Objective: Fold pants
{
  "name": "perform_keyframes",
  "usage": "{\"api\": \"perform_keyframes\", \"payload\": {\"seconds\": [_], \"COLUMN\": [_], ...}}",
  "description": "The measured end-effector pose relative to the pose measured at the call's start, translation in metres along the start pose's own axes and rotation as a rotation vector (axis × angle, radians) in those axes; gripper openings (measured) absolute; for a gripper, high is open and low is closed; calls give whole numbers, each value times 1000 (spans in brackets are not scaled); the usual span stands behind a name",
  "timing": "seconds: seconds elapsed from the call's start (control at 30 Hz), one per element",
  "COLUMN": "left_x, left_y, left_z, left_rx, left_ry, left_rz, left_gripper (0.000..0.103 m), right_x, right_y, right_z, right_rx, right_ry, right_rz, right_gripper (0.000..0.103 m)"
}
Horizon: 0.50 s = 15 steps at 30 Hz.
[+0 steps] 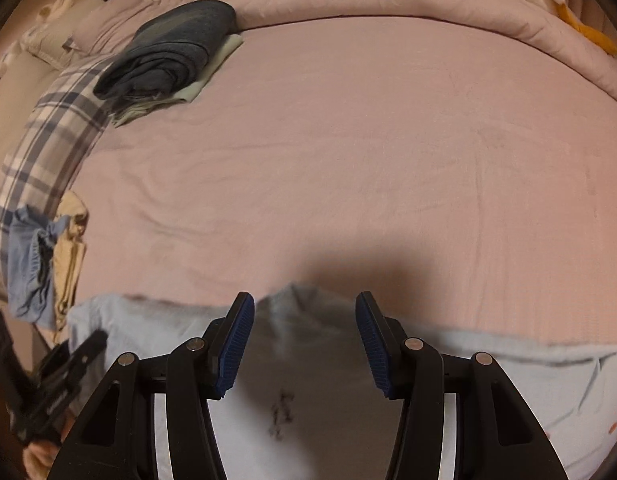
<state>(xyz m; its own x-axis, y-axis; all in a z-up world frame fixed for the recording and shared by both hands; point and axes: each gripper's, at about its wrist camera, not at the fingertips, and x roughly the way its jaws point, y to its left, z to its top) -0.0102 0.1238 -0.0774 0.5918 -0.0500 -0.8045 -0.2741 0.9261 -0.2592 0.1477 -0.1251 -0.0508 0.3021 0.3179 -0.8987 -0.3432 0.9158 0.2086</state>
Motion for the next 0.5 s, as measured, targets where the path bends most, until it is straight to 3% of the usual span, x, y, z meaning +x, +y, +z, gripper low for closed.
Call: {"api": "perform_keyframes", "payload": {"seconds": [0.13,0.17,0.2,0.23,0.37,0.5], "left_x": [-2,-3,-3,-4,-4,5], "left_y": [4,3,1,0,-1,0], "left_z": [-2,-2,-2,-2,-3,-1], "left_rx": [-19,-16,-12,-12,-12,-14], "left_ry": [-12,-11,-12,-14,-18,4], "left_rz": [-8,-2,5,11,25,42], "left_gripper": [44,44,44,44,44,46], "right_x": [18,20,17,13,-13,-5], "right_y": [0,3,6,10,13,21], "right_z": [-5,-9,-10,-12,-10,-12], "right_rx": [-16,-34,-59,-87,-75,-90], "right_ry": [85,90,79,56,-66,-75], "right_rz": [97,118,110,87,74,27], "right_gripper": [52,47,23,9,9,8]}}
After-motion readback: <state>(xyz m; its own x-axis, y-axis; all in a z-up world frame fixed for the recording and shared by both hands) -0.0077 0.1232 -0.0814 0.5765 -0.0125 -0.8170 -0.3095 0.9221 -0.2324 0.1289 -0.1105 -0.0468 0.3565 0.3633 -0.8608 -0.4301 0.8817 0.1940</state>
